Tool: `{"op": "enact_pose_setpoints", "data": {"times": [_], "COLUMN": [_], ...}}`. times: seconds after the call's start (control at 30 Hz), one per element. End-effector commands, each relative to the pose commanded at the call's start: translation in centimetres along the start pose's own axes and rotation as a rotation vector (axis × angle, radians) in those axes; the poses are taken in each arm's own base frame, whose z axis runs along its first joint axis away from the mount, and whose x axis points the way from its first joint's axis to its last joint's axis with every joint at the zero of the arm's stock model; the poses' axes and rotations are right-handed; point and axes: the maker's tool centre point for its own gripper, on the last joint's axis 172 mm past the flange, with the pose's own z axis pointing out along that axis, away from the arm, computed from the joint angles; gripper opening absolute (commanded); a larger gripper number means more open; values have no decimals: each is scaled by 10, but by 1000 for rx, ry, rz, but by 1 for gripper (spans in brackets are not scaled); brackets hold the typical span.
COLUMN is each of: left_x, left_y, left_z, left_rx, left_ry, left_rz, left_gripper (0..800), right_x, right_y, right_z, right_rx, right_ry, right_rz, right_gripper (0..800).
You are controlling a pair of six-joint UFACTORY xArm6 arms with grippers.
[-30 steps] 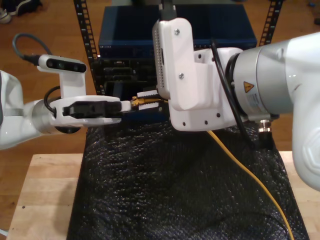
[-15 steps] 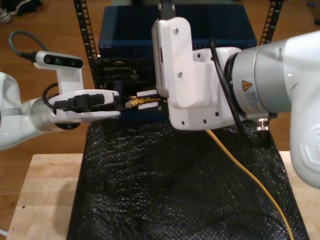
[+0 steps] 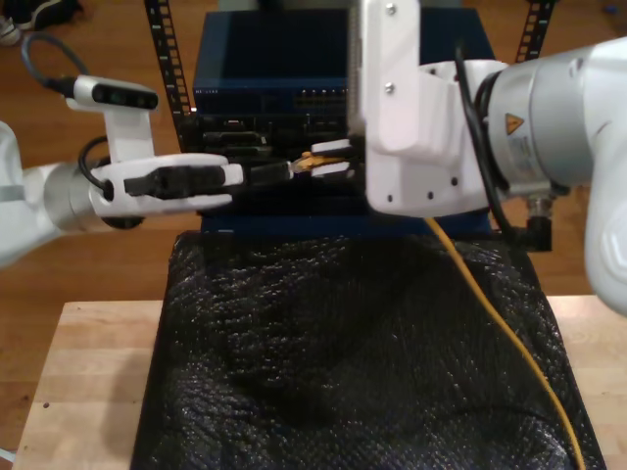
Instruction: Grab the cable and plug it in
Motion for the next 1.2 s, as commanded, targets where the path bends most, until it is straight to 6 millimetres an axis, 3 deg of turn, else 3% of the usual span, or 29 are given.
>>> {"op": "enact_pose_setpoints", "data": {"times": [0.13, 0.4, 0.57, 0.87, 1.2], "left_x": [3, -18, -27, -74, -112], "left_y": [0, -27, -32, -38, -11], "left_z": [-2, -25, -43, -104, -164], "left_rx": [43, 233, 299, 482, 508], "left_ry": [-35, -259, -382, -760, -1004], "left_rz": [45, 132, 193, 240, 224], "left_gripper": [797, 797, 797, 797, 798], "right_x": [-15, -91, -129, -165, -189], "right_y": [-6, -21, -28, -42, -61], "right_z": [1, 2, -2, -1, 22], "right_rx": [33, 142, 179, 236, 305], "right_ry": [-23, -134, -182, -225, -261], "right_rz": [35, 230, 314, 401, 478], "right_gripper": [0, 0, 0, 0, 0]}}
